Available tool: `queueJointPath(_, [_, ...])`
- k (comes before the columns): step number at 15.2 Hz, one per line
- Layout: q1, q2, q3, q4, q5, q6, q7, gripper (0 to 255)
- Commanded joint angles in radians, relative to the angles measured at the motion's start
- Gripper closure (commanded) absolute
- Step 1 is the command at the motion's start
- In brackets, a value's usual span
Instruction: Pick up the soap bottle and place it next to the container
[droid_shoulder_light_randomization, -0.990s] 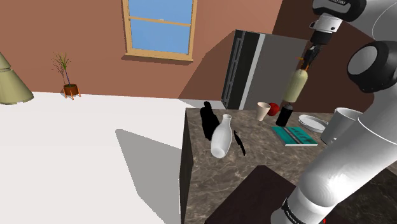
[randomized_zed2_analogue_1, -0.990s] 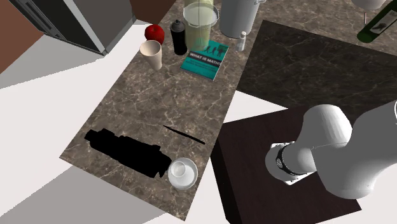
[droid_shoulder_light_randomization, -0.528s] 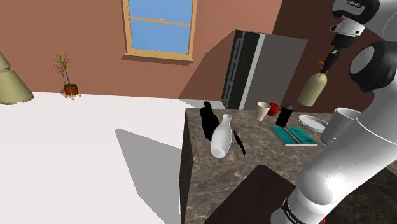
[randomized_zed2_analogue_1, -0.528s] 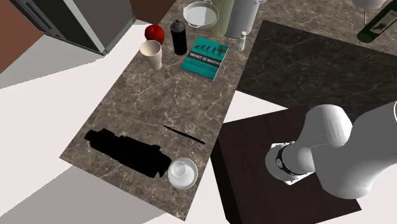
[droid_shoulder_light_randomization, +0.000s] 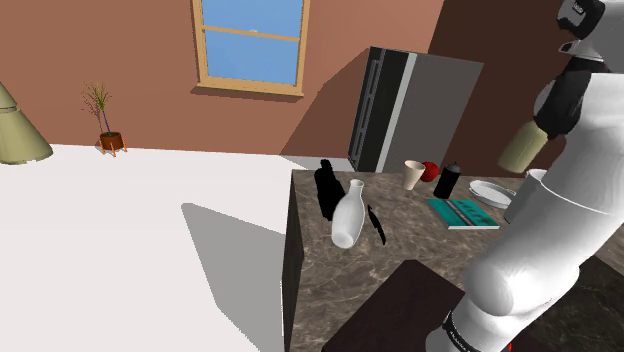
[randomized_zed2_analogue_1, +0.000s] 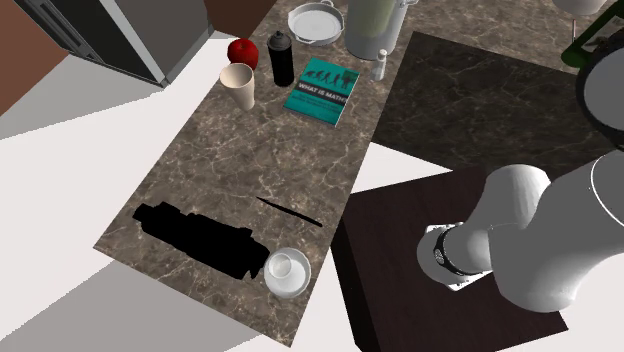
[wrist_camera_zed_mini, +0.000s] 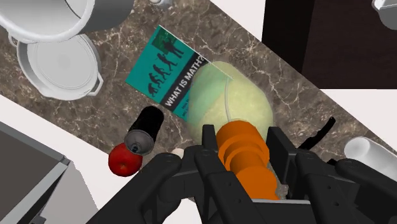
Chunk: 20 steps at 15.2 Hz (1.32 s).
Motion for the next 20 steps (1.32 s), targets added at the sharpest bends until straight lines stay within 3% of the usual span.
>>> queueJointPath(1, [-0.056, 0.058, -0.046, 0.040, 0.060, -0.016, -0.089, 255])
queueJointPath(5, [-0.254, 0.217, -0.090, 0.161, 0.222, -0.075, -0.262, 255])
queueJointPath(8, [-0.456, 0.333, -0.067, 0.290, 0.341, -0.138, -0.363, 255])
queueJointPath(9, [-0.482, 0.346, -0.061, 0.307, 0.353, -0.146, -0.372, 255])
queueJointPath(14, [-0.349, 0.267, -0.093, 0.128, 0.266, -0.026, -0.357, 255])
queueJointPath(20, [-0.239, 0.187, -0.113, -0.037, 0.186, 0.095, -0.330, 255])
